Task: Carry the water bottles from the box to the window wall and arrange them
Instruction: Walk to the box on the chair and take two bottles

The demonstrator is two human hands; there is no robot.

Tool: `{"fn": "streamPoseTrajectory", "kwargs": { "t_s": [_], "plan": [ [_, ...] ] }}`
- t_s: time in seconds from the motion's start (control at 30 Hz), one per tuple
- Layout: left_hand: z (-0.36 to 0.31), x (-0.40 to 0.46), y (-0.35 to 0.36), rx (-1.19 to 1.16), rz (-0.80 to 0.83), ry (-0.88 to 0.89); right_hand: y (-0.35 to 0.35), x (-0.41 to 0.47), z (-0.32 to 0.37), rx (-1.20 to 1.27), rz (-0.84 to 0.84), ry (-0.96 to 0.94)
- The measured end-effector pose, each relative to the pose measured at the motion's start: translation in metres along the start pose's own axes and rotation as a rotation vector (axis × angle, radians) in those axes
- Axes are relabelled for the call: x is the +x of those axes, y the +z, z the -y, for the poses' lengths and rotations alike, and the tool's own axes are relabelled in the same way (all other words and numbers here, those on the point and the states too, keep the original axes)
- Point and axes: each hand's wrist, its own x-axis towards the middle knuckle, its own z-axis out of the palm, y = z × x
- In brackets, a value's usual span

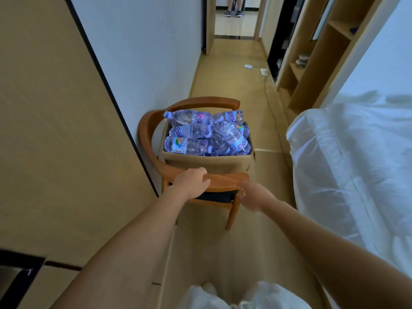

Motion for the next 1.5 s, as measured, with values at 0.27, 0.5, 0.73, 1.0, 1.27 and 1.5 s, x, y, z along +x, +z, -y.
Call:
{"fn": "streamPoseTrajectory", "kwargs": {
  "t_s": [0.27, 0.5, 0.73, 1.0, 1.27, 1.5],
  "plan": [
    [0.020, 0.047, -0.011, -0.042, 0.024, -0.007, -0.022, 0.058, 0.004, -0.044, 0.026, 0.003],
    [0.026, 0.098, -0.022, -0.059, 0.035, -0.040, -0.057, 0.132, -0.004, -0.064, -0.093, -0.027],
    [0.023, 0.167, -0.038, -0.126, 0.030, -0.116, -0.087, 0.211, -0.017, -0.049, -0.208, -0.081],
    [0.006, 0.215, -0.034, -0.203, 0.055, -0.227, -0.095, 0.281, -0.020, -0.098, -0.134, -0.157],
    [0.012, 0.222, -0.039, -0.225, 0.102, -0.262, -0.085, 0.306, -0.017, -0.198, -0.005, -0.129],
    [0.021, 0.226, -0.037, -0.250, 0.097, -0.235, -0.092, 0.303, -0.020, -0.150, -0.022, -0.132]
  ]
}}
